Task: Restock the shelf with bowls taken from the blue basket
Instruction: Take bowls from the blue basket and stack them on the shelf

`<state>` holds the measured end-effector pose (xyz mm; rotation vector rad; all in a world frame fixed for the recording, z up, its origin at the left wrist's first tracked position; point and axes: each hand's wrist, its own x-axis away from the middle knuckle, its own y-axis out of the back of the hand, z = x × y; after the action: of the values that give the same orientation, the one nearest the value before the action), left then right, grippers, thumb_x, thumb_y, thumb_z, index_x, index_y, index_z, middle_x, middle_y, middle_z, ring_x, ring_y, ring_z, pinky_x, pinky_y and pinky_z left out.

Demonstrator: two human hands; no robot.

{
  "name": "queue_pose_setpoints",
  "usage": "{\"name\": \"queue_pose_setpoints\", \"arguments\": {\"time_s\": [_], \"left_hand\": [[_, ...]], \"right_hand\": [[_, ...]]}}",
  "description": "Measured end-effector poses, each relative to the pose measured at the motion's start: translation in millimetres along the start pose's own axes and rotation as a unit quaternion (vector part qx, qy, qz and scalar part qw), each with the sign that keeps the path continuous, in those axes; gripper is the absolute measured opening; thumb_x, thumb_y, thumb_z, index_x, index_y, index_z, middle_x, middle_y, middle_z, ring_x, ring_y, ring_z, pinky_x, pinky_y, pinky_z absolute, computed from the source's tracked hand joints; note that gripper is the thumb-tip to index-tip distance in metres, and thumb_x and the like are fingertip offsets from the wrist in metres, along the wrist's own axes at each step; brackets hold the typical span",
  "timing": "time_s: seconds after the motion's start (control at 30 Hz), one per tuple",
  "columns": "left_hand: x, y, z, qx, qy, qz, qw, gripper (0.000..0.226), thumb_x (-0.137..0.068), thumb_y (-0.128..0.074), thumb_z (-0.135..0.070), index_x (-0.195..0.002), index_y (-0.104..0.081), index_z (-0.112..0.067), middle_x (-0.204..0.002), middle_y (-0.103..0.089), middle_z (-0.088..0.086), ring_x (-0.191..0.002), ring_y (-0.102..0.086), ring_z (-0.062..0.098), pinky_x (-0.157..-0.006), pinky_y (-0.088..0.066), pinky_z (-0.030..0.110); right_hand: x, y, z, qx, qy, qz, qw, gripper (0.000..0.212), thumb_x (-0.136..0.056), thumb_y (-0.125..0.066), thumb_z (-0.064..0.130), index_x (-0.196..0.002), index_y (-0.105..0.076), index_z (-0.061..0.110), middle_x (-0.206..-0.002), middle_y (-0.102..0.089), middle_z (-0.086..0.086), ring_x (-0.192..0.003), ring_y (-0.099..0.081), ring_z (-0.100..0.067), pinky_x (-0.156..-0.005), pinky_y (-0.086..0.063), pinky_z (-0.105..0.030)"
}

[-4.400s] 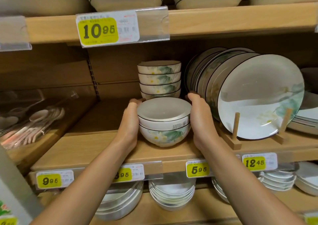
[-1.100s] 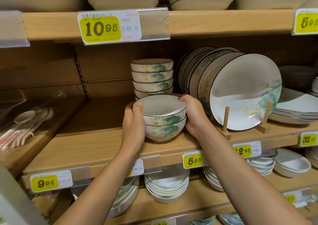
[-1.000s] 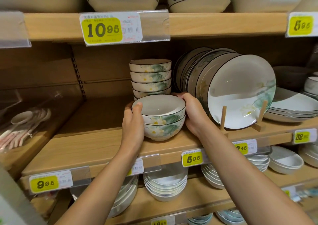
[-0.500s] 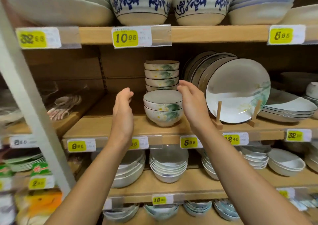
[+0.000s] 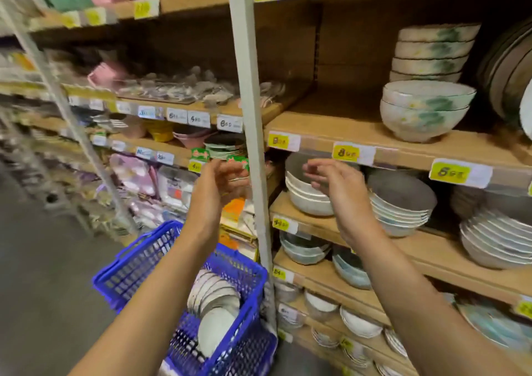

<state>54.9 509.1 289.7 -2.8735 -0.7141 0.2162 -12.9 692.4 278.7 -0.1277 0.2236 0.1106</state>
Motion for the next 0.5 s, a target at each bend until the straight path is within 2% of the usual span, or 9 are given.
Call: {"name": "queue_pose_setpoints", "arguments": {"time_s": [0.1, 0.2, 0.3, 0.43, 0.5], "left_hand": [[-7, 47, 21, -0.019, 0.042, -0.017, 0.999, 0.048, -0.103, -0.024, -0.034, -0.091, -0.065, -0.01, -0.09, -0.072, 0.007, -0.082, -0.066, 0.017, -0.078, -0.047, 0.029], [-20, 88, 43, -0.026, 0.075, -0.039, 0.996, 0.046, -0.103, -0.024, -0.029, -0.089, -0.063, -0.011, -0.092, -0.069, 0.01, -0.078, -0.065, 0.014, -0.068, -0.046, 0.023], [-37, 131, 68, -0.047, 0.105, -0.047, 0.992, 0.041, -0.101, -0.028, -0.025, -0.089, -0.065, -0.011, -0.086, -0.071, 0.005, -0.077, -0.063, 0.015, -0.069, -0.042, 0.026], [-63, 190, 111, -0.1, 0.18, -0.028, 0.978, 0.035, -0.098, -0.035, -0.021, -0.085, -0.066, -0.013, -0.085, -0.07, 0.005, -0.075, -0.062, 0.014, -0.069, -0.042, 0.027], [-73, 213, 132, -0.14, 0.203, 0.001, 0.969, 0.032, -0.096, -0.037, -0.023, -0.081, -0.065, -0.016, -0.089, -0.07, 0.007, -0.076, -0.062, 0.015, -0.071, -0.042, 0.029]], "right_hand": [[12, -40, -40, 0.007, -0.058, 0.046, 0.997, 0.032, -0.095, -0.044, 0.006, -0.08, -0.07, 0.02, -0.092, -0.074, -0.007, -0.089, -0.07, -0.017, -0.077, -0.051, -0.022], [20, -79, -78, 0.015, -0.106, 0.072, 0.992, 0.032, -0.096, -0.043, 0.004, -0.081, -0.068, 0.017, -0.093, -0.073, -0.01, -0.09, -0.069, -0.02, -0.074, -0.052, -0.018], [23, -122, -116, 0.036, -0.145, 0.077, 0.986, 0.032, -0.096, -0.043, 0.002, -0.081, -0.068, 0.016, -0.092, -0.071, -0.014, -0.081, -0.068, -0.019, -0.066, -0.051, -0.013], [27, -180, -171, 0.095, -0.213, 0.079, 0.969, 0.025, -0.096, -0.047, 0.008, -0.082, -0.067, 0.015, -0.085, -0.07, -0.009, -0.07, -0.064, -0.012, -0.058, -0.048, -0.012], [32, -199, -202, 0.132, -0.259, 0.077, 0.954, 0.021, -0.097, -0.049, 0.011, -0.088, -0.068, 0.007, -0.084, -0.067, -0.011, -0.067, -0.06, -0.013, -0.055, -0.046, -0.012]]}}
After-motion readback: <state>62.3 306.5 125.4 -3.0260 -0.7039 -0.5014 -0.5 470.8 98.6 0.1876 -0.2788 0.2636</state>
